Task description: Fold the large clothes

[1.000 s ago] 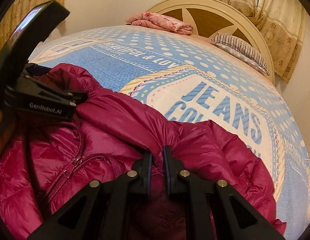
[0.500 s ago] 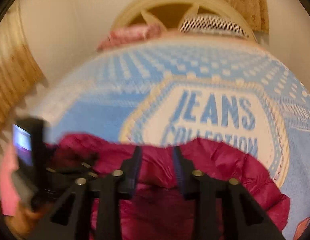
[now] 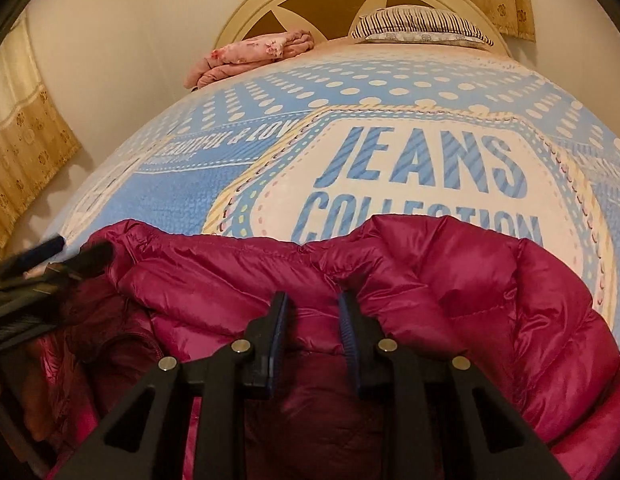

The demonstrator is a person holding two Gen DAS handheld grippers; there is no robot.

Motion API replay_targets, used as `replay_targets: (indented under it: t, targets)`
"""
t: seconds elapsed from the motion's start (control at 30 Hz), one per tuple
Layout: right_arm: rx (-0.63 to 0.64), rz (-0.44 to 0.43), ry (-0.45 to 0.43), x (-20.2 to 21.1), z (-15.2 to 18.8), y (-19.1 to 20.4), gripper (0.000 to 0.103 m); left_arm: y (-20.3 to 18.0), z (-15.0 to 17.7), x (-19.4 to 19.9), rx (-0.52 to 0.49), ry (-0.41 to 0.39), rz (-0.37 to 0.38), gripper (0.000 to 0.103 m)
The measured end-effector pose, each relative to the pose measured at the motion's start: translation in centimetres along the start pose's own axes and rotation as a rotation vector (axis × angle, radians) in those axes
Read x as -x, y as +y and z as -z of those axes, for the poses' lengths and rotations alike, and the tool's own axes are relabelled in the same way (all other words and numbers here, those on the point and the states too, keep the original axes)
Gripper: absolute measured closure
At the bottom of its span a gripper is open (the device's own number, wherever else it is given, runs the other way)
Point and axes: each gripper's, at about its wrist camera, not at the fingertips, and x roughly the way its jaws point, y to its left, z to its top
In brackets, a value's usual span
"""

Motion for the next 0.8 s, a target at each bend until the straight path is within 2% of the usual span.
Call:
replay_targets:
  t: [0.1, 0.17, 0.27, 0.37, 0.43, 0.6, 0.8]
  targets:
    - [0.002, 0.002, -0.004, 0.0, 0.1, 0.0, 0.077, -2.1, -0.6, 0.0, -0.043, -0.007, 0.059, 0.0]
    - [0.001, 0.002, -0.007, 0.1, 0.1, 0.0, 0.077, -2.7, -0.3, -1.3, -0.043, 0.022, 0.097, 0.0]
    - [0.0, 0.003, -0.01, 0.0, 0.1, -0.1, 0.077, -2.7, 0.9, -4.2, -0.014, 0.109, 0.134, 0.0]
    - [0.0, 0.0, -0.011, 0.0, 0.1, -0.1, 0.077, -2.3, 1.6, -6.2, 0.0, 0.171, 0.137, 0.0]
    - [-0.004, -0.004, -0.012, 0.1, 0.1, -0.2, 0.077, -2.3, 1.7, -6.4, 0.013, 0.178, 0.147, 0.0]
    - [-0.003, -0.002, -0.008, 0.0, 0.1, -0.2, 0.077, -3.2, 1.9, -6.8, -0.025, 0.18, 0.096, 0.0]
    - [0.016, 0.023, -0.001, -0.1, 0.1, 0.3, 0.077, -3.3, 2.1, -6.8, -0.029, 0.175, 0.085, 0.0]
